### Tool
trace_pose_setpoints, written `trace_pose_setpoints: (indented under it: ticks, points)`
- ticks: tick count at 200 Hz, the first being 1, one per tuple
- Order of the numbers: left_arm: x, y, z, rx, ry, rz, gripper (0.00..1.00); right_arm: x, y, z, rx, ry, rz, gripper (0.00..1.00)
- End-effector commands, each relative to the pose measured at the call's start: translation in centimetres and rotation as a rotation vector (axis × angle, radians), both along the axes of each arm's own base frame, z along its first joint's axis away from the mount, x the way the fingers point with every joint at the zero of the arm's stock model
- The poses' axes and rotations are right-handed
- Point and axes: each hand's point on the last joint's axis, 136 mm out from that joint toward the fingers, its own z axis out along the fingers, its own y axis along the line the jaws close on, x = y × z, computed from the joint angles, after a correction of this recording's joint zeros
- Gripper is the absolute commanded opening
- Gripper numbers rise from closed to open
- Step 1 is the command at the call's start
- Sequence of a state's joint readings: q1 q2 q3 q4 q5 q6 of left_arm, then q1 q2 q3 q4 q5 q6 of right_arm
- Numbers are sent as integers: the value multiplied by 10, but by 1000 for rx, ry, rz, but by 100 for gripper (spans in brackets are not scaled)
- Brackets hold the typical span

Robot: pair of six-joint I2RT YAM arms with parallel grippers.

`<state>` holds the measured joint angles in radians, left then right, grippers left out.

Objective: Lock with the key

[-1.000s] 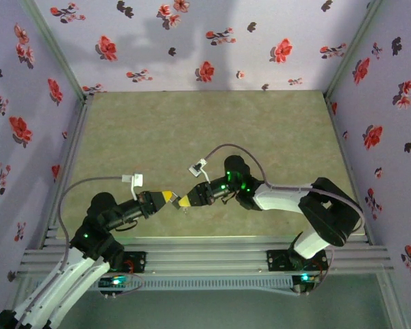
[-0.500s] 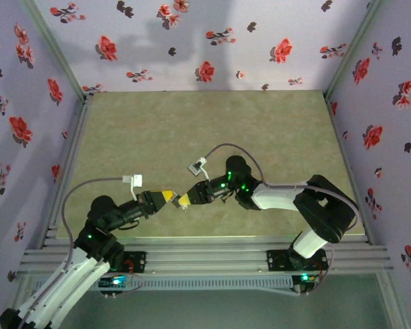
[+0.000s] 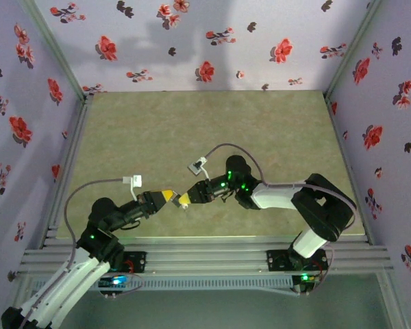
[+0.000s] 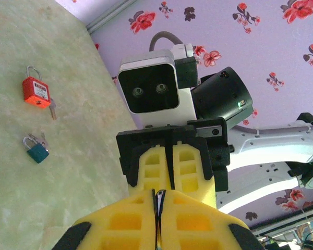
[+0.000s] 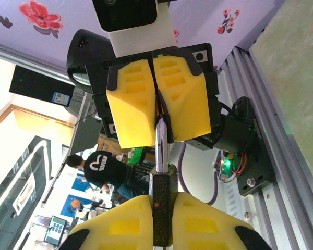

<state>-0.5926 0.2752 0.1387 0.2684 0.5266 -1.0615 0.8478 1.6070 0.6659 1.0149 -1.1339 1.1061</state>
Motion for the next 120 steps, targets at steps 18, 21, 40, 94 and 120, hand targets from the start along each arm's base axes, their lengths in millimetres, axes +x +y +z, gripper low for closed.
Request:
trace_pose_setpoints:
  ticks: [18, 21, 40, 94, 120]
  points:
    - [-9, -6, -26, 32, 67, -61, 0, 23, 5, 39, 148, -86, -81, 0]
    - [-9, -6, -27, 32, 67, -61, 0, 24, 5, 40, 149, -83, -83, 0]
    - [-9, -6, -28, 30, 72, -61, 0, 28, 6, 41, 159, -68, -88, 0]
    - [-9, -8, -35, 27, 82, -54, 0, 36, 10, 41, 176, -39, -96, 0]
    - [-10, -9, -38, 28, 86, -52, 0, 40, 10, 43, 183, -44, -118, 0]
